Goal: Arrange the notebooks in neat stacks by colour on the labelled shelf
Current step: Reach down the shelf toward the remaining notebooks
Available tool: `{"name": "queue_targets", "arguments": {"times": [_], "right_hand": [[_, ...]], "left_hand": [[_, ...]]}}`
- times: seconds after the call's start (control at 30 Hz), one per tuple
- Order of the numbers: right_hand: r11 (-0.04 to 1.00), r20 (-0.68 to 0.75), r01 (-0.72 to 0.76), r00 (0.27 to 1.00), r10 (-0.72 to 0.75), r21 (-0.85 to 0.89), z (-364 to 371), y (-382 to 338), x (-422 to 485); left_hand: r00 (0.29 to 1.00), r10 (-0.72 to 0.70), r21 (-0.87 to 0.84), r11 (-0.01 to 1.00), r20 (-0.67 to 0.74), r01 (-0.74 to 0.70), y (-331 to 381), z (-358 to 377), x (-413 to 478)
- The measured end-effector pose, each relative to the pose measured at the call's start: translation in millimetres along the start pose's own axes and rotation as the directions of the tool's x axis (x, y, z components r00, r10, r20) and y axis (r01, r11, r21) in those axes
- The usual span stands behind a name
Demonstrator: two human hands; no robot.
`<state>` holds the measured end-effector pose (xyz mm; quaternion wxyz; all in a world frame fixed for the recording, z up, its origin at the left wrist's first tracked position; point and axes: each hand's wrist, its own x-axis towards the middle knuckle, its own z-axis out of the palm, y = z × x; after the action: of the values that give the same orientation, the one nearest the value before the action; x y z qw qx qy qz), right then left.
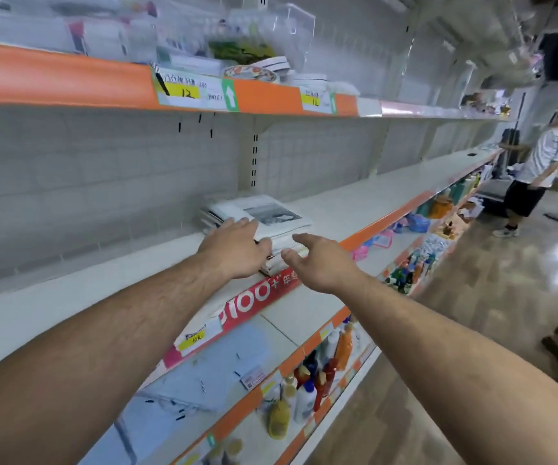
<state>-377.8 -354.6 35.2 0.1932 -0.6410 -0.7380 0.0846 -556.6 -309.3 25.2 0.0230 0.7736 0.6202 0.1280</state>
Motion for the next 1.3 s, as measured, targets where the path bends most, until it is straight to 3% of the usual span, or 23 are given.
{"name": "queue_targets", "arguments": {"times": [0.37, 0.5, 0.63, 0.83, 0.93, 1.03, 1.17, 1.3], "right_hand": [[0.992, -0.094, 0.013, 0.996, -0.001, 0.129, -3, 43, 127], [0.995, -0.010, -0.001, 1.000, 0.002, 0.101, 1, 63, 165], [0.988, 0.164, -0.015, 0.986, -0.011, 0.157, 5, 80, 195], [0.964, 0.211, 0.041, 0.972, -0.099, 0.264, 6, 90, 213], [0.956, 0.159, 0.092, 0.977, -0.141, 0.278, 7, 88, 218], [0.953, 0.077, 0.164, 0.979, -0.189, 0.254, 6, 83, 219], [0.922, 0.064, 0.181, 0.974, -0.215, 0.342, 13, 84, 222], [0.894, 0.117, 0.193, 0.959, -0.260, 0.403, 15, 85, 223]], "left_hand": [[0.995, -0.070, -0.012, 0.998, -0.073, 0.069, -2, 10, 77], [0.981, -0.191, -0.113, 0.976, -0.017, 0.188, 0, 20, 81], [0.956, -0.294, -0.065, 0.954, -0.020, 0.292, 15, 22, 82], [0.905, -0.423, -0.118, 0.902, -0.050, 0.415, 32, 25, 82], [0.848, -0.510, -0.157, 0.858, -0.145, 0.489, 40, 26, 85], [0.742, -0.630, -0.192, 0.777, -0.230, 0.600, 48, 24, 84], [0.600, -0.780, -0.356, 0.620, -0.178, 0.699, 51, 21, 80], [0.444, -0.888, -0.578, 0.426, -0.121, 0.696, 44, 18, 75]]}}
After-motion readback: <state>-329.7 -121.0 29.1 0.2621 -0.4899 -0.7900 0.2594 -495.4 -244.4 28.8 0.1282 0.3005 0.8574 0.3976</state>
